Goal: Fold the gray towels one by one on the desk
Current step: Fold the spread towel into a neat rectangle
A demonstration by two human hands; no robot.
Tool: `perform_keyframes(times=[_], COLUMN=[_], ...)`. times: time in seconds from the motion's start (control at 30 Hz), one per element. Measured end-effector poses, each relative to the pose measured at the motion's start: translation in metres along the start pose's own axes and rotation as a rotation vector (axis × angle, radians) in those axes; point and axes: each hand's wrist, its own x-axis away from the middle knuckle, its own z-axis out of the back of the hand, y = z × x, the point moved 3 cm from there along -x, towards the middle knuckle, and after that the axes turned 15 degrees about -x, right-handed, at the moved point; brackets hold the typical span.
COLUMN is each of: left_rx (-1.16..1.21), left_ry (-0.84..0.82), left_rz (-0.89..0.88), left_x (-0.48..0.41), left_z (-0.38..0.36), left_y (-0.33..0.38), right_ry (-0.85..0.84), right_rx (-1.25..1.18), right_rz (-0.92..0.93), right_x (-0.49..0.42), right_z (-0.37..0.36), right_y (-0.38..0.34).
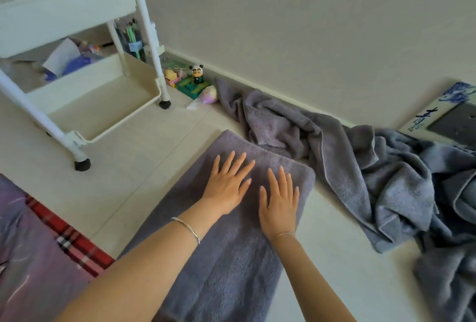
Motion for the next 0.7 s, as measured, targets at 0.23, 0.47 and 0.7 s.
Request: perform_keyframes(times=[0.23,0.47,0.7], left_rx=[0.038,0.074,0.136], left_ry=[-0.017,-0.124,0.058], left_rz=[0.14,0.08,-0.139], left_x=[-0.052,-0.061,0.091], left_z=[-0.026,-0.014,-0.04], left_y=[-0.016,-0.017,-0.028], right_ry=[-0.025,0.07,0.135], right_rx=[0.227,0.297,0.206], right_rz=[-0.035,-0.215,-0.192], right_x=[0.005,0.022,0.094], right_z=[-0.032,0.002,-0.057], right_y=[0.001,0.027,-0.053])
